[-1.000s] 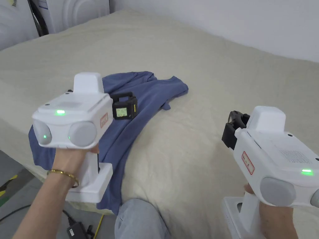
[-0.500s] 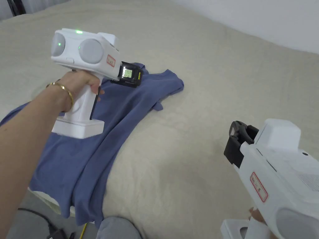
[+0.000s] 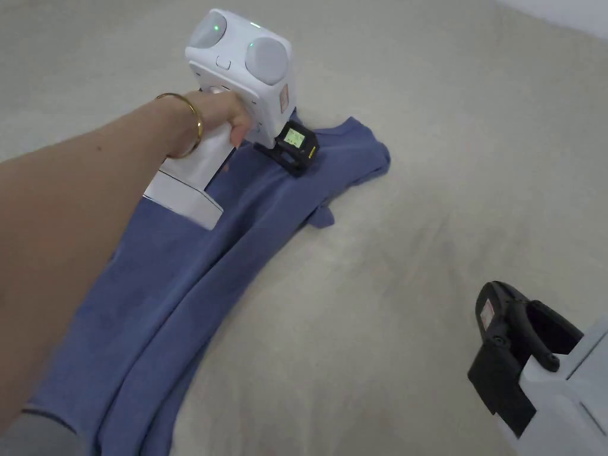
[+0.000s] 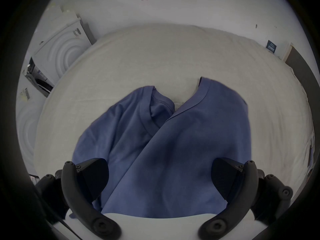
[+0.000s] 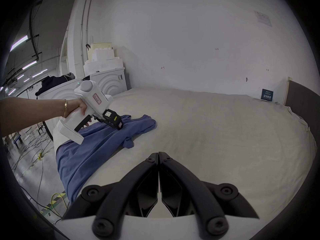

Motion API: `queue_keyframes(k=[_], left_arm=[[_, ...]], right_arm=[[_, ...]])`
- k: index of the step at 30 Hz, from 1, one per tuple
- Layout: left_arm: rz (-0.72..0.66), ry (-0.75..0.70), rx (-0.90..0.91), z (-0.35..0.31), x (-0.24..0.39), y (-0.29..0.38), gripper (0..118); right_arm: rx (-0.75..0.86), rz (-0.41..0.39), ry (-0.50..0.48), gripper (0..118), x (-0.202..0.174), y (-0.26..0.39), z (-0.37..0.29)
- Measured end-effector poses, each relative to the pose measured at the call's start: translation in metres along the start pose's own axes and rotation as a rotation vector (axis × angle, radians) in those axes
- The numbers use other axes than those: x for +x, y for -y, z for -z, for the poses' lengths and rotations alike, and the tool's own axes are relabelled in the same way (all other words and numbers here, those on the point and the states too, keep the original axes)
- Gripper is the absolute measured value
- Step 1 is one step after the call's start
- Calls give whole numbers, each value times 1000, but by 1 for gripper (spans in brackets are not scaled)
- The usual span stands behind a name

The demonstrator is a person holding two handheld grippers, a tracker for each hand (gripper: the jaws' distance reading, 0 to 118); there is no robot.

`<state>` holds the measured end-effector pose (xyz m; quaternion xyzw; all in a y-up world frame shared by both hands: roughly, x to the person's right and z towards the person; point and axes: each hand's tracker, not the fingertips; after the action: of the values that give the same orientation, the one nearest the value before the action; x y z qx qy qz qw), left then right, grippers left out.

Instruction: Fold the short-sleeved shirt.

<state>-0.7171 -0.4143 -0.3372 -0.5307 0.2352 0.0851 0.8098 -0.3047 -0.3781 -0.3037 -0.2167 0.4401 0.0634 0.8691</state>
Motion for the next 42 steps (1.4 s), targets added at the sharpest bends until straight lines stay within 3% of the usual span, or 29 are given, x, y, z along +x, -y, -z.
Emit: queue_keyframes(k=[1, 4, 7, 8, 11, 12, 13, 19, 29, 33, 37, 38, 41, 42], left_arm=[[25, -8, -35, 8, 0, 0, 117], [66, -4, -86, 28, -4, 2, 95], [-32, 88, -39, 27, -18, 8, 78], [-21, 101, -16, 23, -20, 13, 63], [-96, 19, 51, 12, -23, 21, 41], [-126, -10, 67, 9, -22, 23, 13], [-158, -48, 80, 5, -19, 28, 0], [-50, -171, 159, -24, 26, 58, 0], [-313, -132, 474, -176, 8, 73, 0], [-314, -135, 603, -246, 5, 91, 0], [-288, -157, 690, -308, 3, 96, 0], [-273, -159, 731, -325, 5, 95, 0], [-241, -137, 826, -369, 17, 89, 0], [-222, -132, 862, -383, 25, 86, 0]], right_arm=[[-1, 3, 2, 0, 1, 0, 2], [8, 24, -9, 0, 5, 0, 3], [6, 17, -2, 0, -4, -3, -15], [4, 22, -7, 0, -4, -2, -15], [-11, 39, -7, 0, -14, 0, -26], [-18, 40, -3, 0, -16, 0, -30], [-21, 41, -2, 0, -17, 0, -35], [4, 43, 62, 0, -21, -8, -70], [93, -7, 122, 0, -22, -27, -164], [113, 9, 124, 0, -16, -27, -199], [149, -3, 167, 0, -15, -29, -190], [162, 3, 171, 0, 11, -16, -200], [202, 17, 212, 0, 19, -17, -198], [216, 20, 234, 0, 30, -15, -246]])
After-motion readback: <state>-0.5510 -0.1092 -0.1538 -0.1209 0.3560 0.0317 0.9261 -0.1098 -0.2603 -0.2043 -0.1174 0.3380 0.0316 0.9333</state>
